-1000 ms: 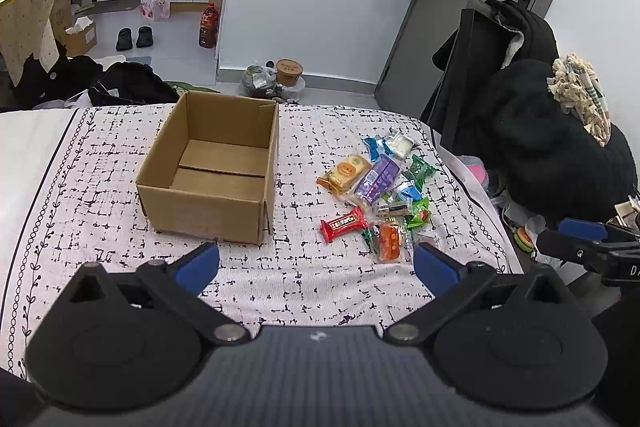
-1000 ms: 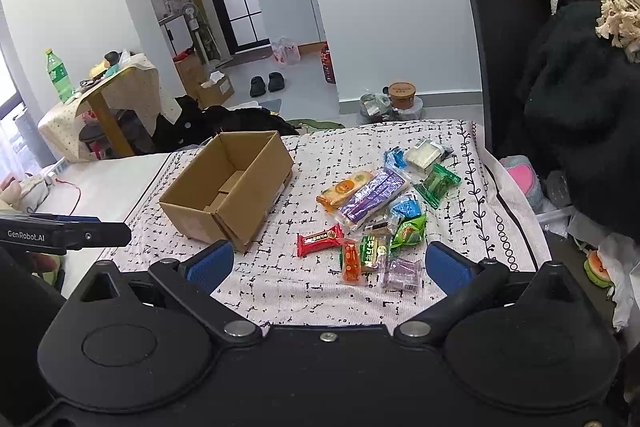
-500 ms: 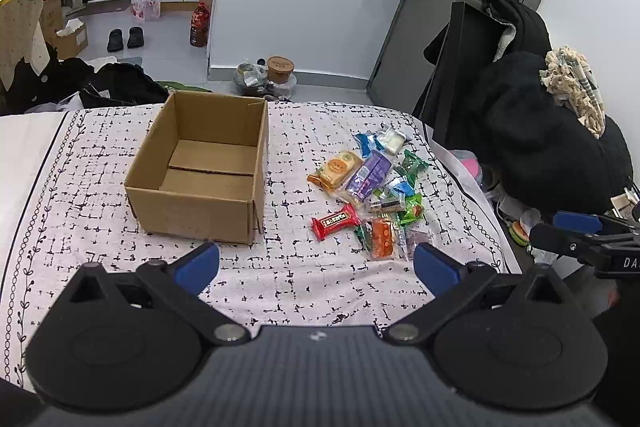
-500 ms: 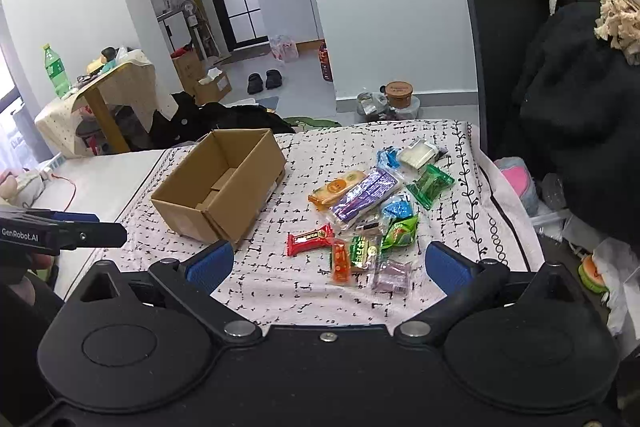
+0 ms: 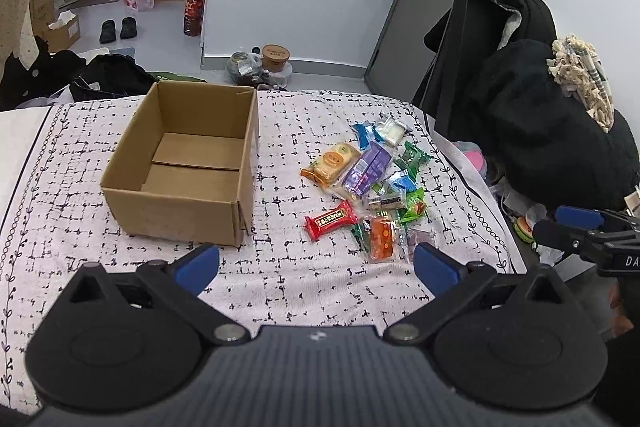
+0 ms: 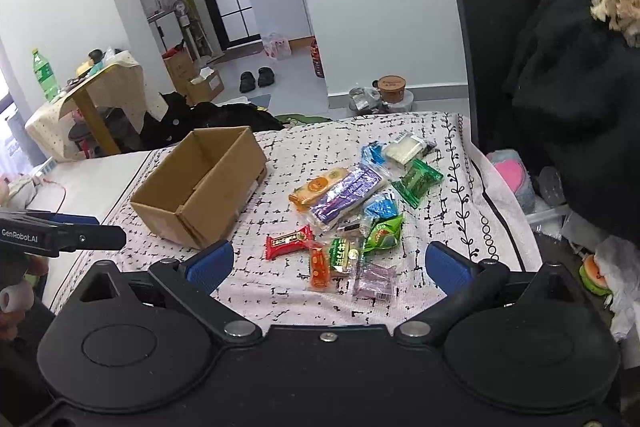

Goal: Organize snacks
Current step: 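Grasp the red snack bar with the left tool while the right tool grasps a clear purple packet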

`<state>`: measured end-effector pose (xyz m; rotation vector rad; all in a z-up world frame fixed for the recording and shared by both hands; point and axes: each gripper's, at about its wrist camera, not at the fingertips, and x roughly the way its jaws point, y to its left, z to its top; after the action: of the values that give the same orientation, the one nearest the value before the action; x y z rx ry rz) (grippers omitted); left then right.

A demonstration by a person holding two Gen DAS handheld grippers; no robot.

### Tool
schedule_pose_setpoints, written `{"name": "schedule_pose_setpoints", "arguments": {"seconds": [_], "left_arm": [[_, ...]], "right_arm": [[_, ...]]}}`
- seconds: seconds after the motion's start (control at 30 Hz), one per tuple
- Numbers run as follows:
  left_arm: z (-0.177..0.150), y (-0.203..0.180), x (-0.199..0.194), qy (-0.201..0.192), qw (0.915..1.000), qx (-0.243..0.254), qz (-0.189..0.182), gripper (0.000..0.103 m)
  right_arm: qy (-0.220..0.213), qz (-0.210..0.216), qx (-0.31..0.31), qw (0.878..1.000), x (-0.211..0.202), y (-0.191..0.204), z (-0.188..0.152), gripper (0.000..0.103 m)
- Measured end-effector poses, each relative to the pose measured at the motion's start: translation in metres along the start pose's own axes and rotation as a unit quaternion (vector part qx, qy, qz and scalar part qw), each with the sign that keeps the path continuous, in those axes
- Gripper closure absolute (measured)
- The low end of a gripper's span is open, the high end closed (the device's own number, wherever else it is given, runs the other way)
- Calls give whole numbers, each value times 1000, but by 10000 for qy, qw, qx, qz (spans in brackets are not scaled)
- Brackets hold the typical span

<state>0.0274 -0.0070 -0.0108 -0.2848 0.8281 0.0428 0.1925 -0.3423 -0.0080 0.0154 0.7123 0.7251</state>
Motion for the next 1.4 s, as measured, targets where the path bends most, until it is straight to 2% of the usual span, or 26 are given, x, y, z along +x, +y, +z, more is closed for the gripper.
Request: {"name": "schedule_pose_setpoints", "arguments": {"seconds": [0.37,0.5,0.8,0.93,1.1,1.4], "left_arm": [[10,1,44,116,9999,-93,-58,1],[13,2,63,155,9997,-171,-111,2],[18,1,104,270,9994,-94,-187,3],[21,-3,122,333,9992,46,-232,7],[23,-12,138,433,9982,303,-268,10],[23,-18,173,522,9964,626,-250,22]], "right_arm": [[279,31,215,9994,49,-20,-9,0],[425,-88,184,9989,68,-23,-11,0],[669,-110,89,9977,103,-24,-13,0],[657,-159,141,9976,113,-27,-14,2],[861,-16,250,9960,128,-32,-14,14],[934,-246,502,9941,140,-42,-22,20]]}}
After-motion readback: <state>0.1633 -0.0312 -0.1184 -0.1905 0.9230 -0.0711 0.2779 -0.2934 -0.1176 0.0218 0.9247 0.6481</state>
